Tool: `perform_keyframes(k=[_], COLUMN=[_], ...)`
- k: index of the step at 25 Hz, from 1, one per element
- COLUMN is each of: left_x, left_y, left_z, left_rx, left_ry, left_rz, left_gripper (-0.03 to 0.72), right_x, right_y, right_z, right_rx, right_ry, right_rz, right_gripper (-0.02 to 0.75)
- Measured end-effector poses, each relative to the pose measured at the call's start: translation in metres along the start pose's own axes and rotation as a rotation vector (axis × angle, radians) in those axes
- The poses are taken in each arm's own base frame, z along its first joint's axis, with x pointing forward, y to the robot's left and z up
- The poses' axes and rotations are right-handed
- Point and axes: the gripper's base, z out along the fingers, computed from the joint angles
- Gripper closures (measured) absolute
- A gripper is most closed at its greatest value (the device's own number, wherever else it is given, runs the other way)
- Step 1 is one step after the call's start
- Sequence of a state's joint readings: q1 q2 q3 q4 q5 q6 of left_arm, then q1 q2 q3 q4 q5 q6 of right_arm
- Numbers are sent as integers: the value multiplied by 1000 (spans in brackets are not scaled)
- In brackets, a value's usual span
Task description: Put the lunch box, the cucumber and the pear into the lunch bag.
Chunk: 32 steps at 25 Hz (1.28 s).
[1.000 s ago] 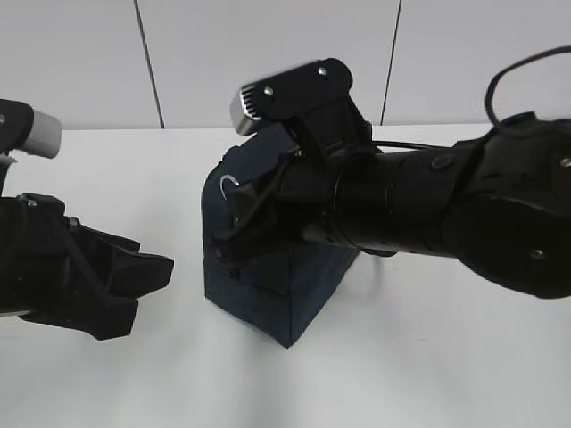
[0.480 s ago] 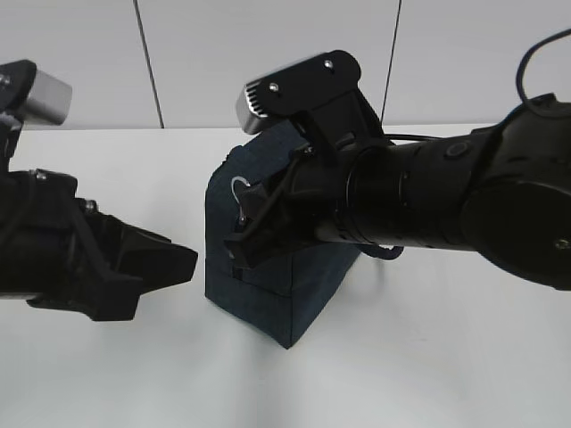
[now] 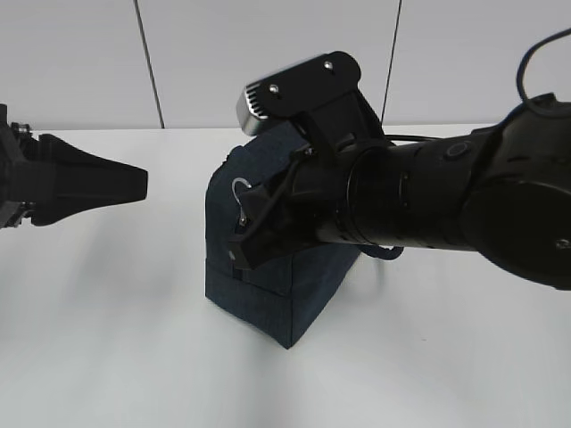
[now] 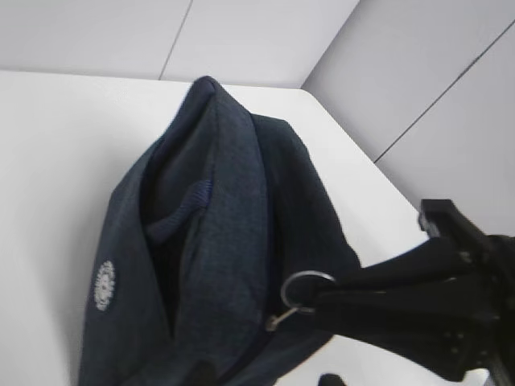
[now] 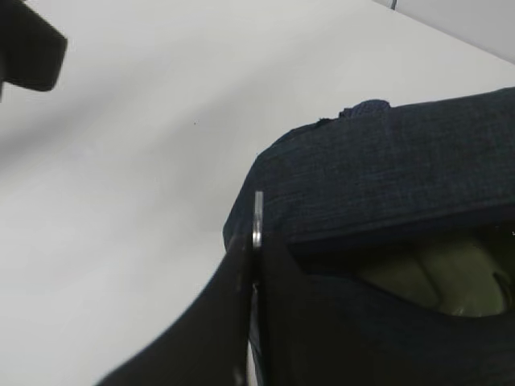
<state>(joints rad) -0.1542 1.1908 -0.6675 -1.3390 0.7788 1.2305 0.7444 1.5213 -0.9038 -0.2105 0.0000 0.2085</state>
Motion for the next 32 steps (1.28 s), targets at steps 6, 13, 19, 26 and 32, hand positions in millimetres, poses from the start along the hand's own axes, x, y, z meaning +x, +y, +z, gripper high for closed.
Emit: perform_keyframes(k=[6, 13, 19, 26, 32], left_x=[8, 16, 6, -6, 2], left_y=[22, 41, 53, 57, 46], left_z=[24, 46, 61, 75, 98], left_rx=[59, 102, 129, 195, 205], left_ry=[72, 67, 60, 50, 122], left_rz=[135, 233, 269, 286, 327], left_gripper=[449, 342, 272, 271, 305], right_x=[0, 0, 0, 0, 0], right_y=[0, 0, 0, 0, 0], right_z=[0, 0, 0, -1, -1], right_rx=[0, 1, 2, 2, 2], right_ry=[0, 4, 8, 7, 7], right_rz=[0, 0, 0, 0, 0], right_gripper=[738, 738, 738, 738, 738])
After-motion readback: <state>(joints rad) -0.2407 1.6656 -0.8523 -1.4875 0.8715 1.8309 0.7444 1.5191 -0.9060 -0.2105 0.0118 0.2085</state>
